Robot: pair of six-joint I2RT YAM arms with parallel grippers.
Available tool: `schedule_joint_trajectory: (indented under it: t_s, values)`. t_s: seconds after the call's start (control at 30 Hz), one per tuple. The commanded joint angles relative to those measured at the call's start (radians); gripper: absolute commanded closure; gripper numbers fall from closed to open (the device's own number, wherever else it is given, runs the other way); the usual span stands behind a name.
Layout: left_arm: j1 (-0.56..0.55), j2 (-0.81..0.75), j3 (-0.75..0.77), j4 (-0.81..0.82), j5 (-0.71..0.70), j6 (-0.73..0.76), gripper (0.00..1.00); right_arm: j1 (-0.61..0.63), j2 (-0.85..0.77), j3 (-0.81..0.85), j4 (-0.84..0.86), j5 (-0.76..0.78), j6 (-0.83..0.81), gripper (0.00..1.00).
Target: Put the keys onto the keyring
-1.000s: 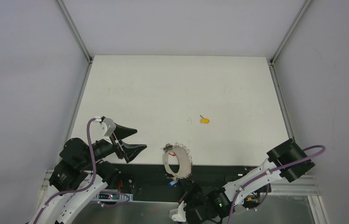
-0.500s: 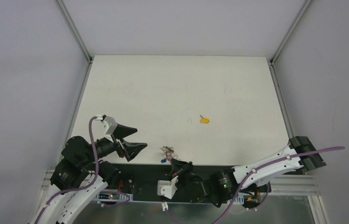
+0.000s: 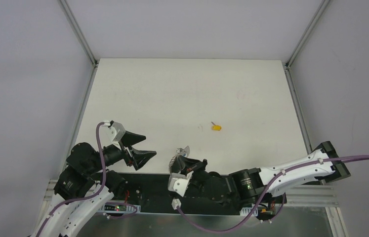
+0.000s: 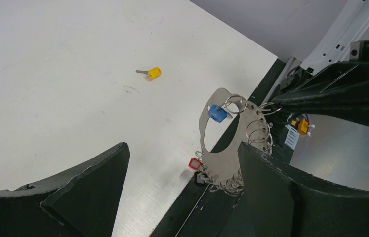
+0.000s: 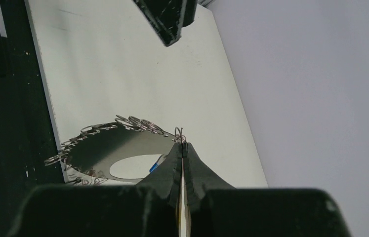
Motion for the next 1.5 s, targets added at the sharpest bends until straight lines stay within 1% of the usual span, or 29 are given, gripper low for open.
schedule_joint_trajectory:
  t_s: [0.0,0.17,0.33,0.4,0.5,0.57,0.67,0.73,0.83,0.9,1.07,1.3,1.47]
  values:
    - [0.011,0.014,0.009,0.008,0.029,0.007,0.19,-0.016,-0.05,0.087,0.052,0.016,0.051,1.0]
    - [0.012,0.021,0.005,0.02,0.04,0.002,0.19,-0.033,-0.076,0.076,0.121,0.031,0.084,1.0]
    - [0.012,0.039,-0.001,0.063,0.077,-0.026,0.19,-0.051,-0.067,0.091,0.122,0.07,0.123,1.0]
    - [0.012,0.05,-0.005,0.095,0.099,-0.044,0.19,-0.053,-0.056,0.121,0.082,0.074,0.157,1.0]
    - [0.012,0.057,-0.008,0.136,0.1,-0.075,0.18,-0.056,-0.063,0.173,-0.002,0.036,0.226,1.0]
    - [0.012,0.055,-0.004,0.159,0.104,-0.08,0.17,-0.057,-0.068,0.222,-0.092,0.01,0.288,1.0]
    - [0.012,0.046,-0.001,0.208,0.144,-0.083,0.16,-0.062,-0.087,0.307,-0.238,-0.073,0.393,1.0]
    - [0.012,0.038,-0.007,0.263,0.185,-0.095,0.15,-0.068,-0.106,0.345,-0.311,-0.122,0.456,1.0]
    - [0.012,0.03,-0.022,0.365,0.253,-0.123,0.15,-0.079,-0.134,0.389,-0.376,-0.223,0.532,1.0]
    - [0.012,0.025,-0.032,0.438,0.275,-0.139,0.14,-0.086,-0.141,0.421,-0.426,-0.29,0.575,1.0]
    - [0.012,0.019,-0.063,0.643,0.334,-0.185,0.14,-0.09,-0.127,0.495,-0.5,-0.391,0.667,1.0]
    - [0.011,0.081,-0.111,0.9,0.457,-0.32,0.09,-0.09,-0.089,0.564,-0.514,-0.47,0.741,1.0]
    - [0.01,0.142,-0.128,1.046,0.535,-0.39,0.07,-0.092,-0.055,0.622,-0.514,-0.537,0.778,1.0]
